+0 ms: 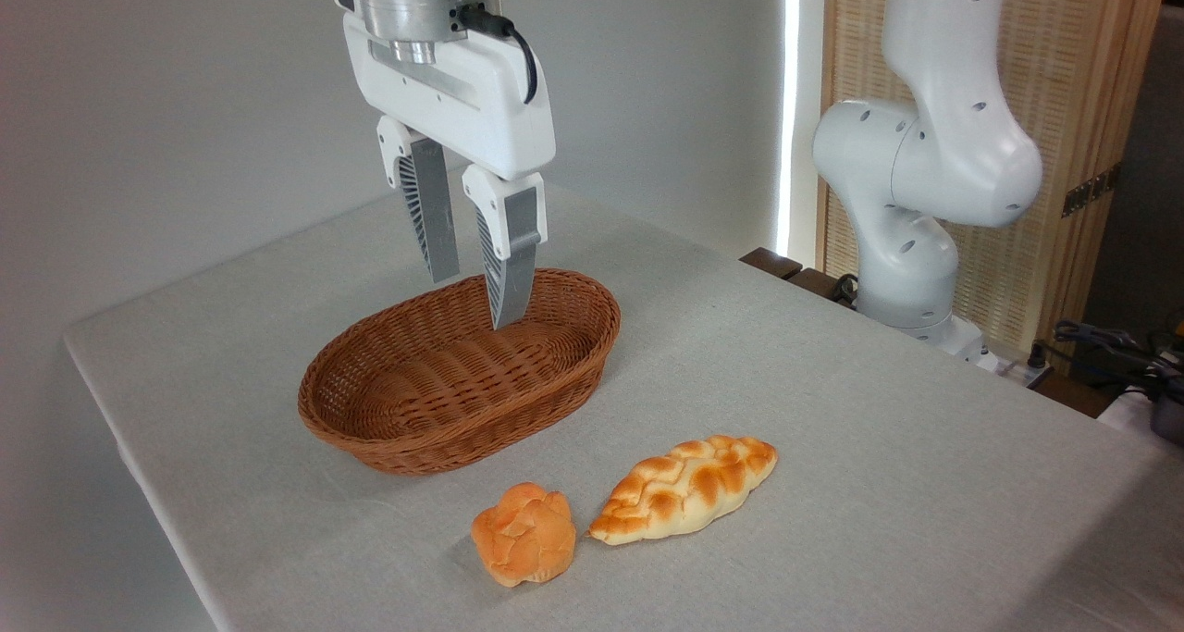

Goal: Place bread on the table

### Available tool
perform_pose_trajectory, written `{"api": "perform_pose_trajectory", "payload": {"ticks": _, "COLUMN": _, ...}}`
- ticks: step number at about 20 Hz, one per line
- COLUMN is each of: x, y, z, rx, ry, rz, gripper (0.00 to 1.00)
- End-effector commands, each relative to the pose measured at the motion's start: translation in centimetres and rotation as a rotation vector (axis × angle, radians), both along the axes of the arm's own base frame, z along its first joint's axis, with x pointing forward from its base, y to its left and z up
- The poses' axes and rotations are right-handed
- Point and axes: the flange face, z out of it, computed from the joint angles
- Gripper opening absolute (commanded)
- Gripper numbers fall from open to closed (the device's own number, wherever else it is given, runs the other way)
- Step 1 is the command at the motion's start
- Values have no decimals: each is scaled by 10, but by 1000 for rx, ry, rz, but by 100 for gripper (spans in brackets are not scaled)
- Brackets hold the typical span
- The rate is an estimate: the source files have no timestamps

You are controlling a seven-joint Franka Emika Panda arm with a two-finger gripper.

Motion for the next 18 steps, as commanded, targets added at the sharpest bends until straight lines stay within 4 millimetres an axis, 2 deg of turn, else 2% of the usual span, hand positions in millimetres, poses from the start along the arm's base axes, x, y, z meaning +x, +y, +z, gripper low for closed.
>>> {"api": "perform_pose_trajectory", "payload": {"ticks": 1, "x": -2, "y": 3, "z": 1, "rx": 58, "ry": 54, "rz": -5, "gripper": 100}}
{"api": "perform_pose_trajectory", "payload": {"ticks": 4, "x": -4, "y": -2, "z": -1, "rx": 68, "ry": 69, "rz": -19, "gripper": 100}}
{"api": "perform_pose_trajectory", "payload": {"ticks": 7, "x": -4, "y": 7, "z": 0, "rx": 59, "ry": 68, "rz": -12, "gripper": 100}}
{"api": "perform_pose_trajectory", "payload": {"ticks": 15, "x": -4, "y": 3, "z": -1, "rx": 61, "ry": 69, "rz": -21, "gripper": 100}}
{"api": "perform_pose_trajectory", "payload": {"ticks": 18, "x": 1, "y": 17, "z": -5, "rx": 55, "ry": 67, "rz": 2, "gripper": 100}}
